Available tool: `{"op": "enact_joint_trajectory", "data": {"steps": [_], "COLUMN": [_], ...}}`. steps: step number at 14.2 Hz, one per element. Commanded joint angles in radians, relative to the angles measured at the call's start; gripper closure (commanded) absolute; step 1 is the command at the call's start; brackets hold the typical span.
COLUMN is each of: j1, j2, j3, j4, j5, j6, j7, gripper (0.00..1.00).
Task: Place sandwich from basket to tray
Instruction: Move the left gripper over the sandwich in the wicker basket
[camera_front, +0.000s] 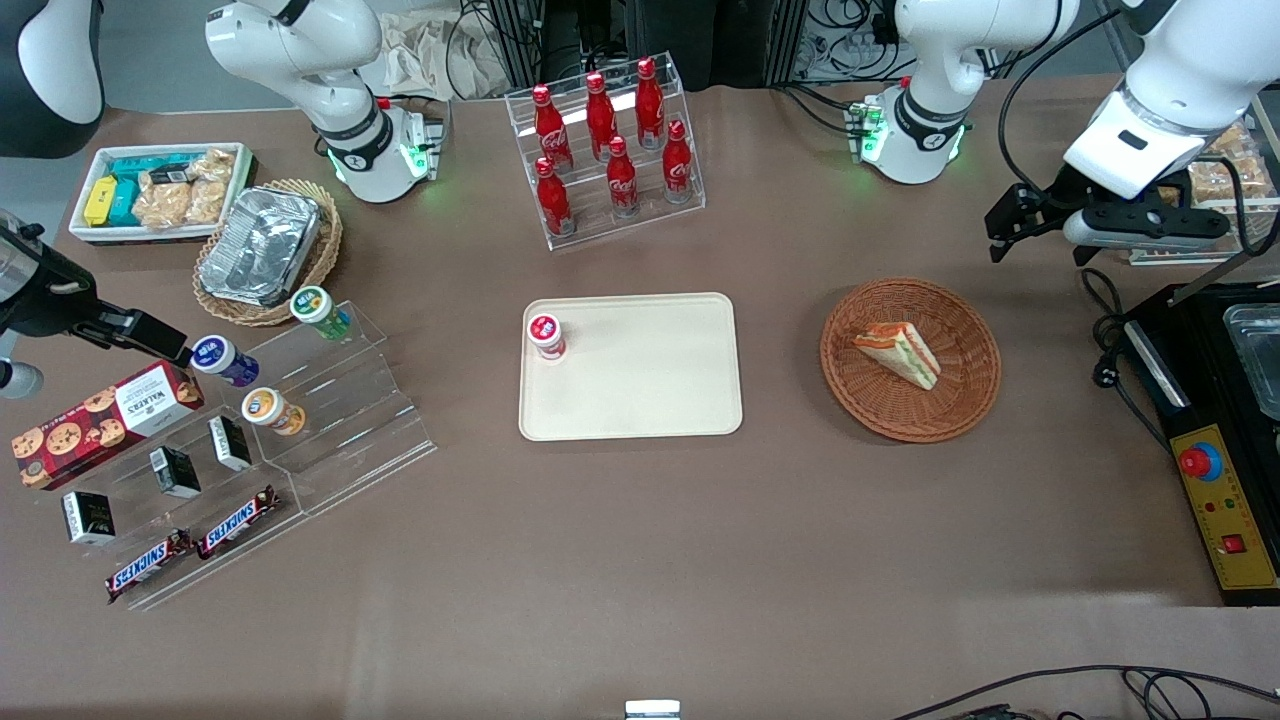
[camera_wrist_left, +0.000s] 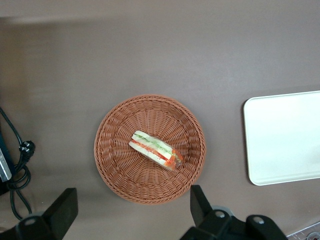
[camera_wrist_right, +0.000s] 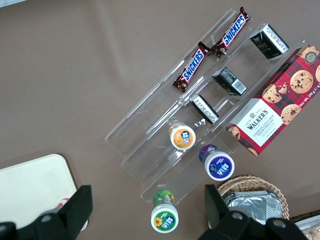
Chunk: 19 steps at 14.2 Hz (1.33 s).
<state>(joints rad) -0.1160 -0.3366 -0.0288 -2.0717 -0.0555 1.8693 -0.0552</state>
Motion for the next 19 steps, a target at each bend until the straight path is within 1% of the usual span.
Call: {"op": "enact_joint_trajectory", "data": {"steps": [1,6,7,8,9,11,14,15,17,19], "j1": [-0.004,0.001,-0.001,-0.002,-0.002,-0.013,-0.027,-0.028,-0.030,-0.048], "j2": [-0.001,0.028,0.031,0.031,0.031,0.033,0.057,0.059,0.074,0.086], "j3": [-0.003,-0.002,-0.002,-0.002,-0.003,-0.006,-0.039,-0.051,-0.059,-0.065], "j4": [0.026,0.050,0.048,0.048,0.050,0.048,0.044,0.041,0.038,0.032], "j5": [-0.003,0.008,0.011,0.008,-0.003,0.006,0.009,0.009,0.006,0.009], "j6": [-0.036,-0.047,-0.047,-0.045,-0.041,-0.038,-0.038,-0.036,-0.035,-0.029], "j7": [-0.009,-0.005,-0.012,-0.062,-0.169,-0.398,-0.715,-0.785,-0.853,-0.958], "gripper": [0.00,0.00,0.00,0.00,0.00,0.00,0.00,0.00,0.00,0.00]}}
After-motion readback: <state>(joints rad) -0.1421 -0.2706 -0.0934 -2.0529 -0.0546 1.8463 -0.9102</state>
